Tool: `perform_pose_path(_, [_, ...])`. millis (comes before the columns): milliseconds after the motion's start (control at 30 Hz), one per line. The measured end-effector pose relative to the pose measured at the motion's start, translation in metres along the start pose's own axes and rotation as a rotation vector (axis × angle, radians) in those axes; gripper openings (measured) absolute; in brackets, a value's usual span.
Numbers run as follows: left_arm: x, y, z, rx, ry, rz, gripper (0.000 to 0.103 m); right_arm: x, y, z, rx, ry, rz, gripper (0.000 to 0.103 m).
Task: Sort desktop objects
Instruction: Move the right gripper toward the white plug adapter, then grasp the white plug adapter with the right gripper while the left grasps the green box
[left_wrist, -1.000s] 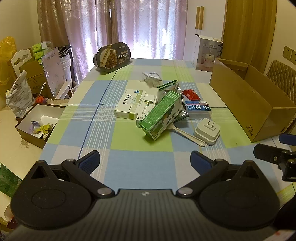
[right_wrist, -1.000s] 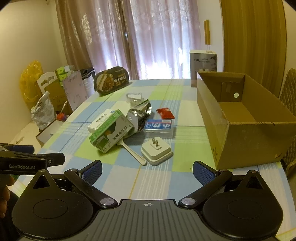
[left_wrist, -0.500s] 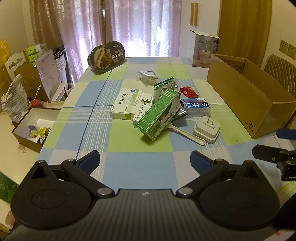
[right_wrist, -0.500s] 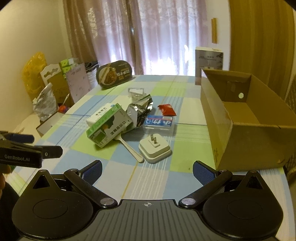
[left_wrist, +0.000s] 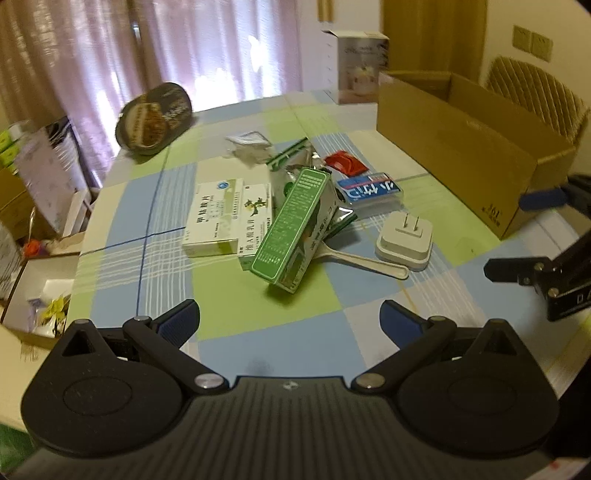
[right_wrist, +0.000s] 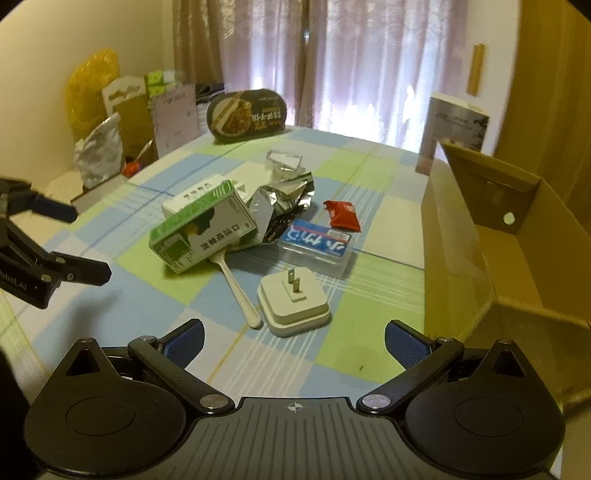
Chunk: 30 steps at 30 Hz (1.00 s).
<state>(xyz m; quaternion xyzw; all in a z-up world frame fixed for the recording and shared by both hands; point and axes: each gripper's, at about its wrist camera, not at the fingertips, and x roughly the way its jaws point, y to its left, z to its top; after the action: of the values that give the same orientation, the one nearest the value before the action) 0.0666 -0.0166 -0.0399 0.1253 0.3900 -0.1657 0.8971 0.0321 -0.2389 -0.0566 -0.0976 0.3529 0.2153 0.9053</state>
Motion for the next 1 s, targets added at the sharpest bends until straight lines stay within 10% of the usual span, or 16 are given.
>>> perform_pose_path(1000, [0.085,0.010,0.040,0.217,-0.012,-0.114,0.100,0.116,-0.023,0.022,-0.233,0.163,0.124,0.076])
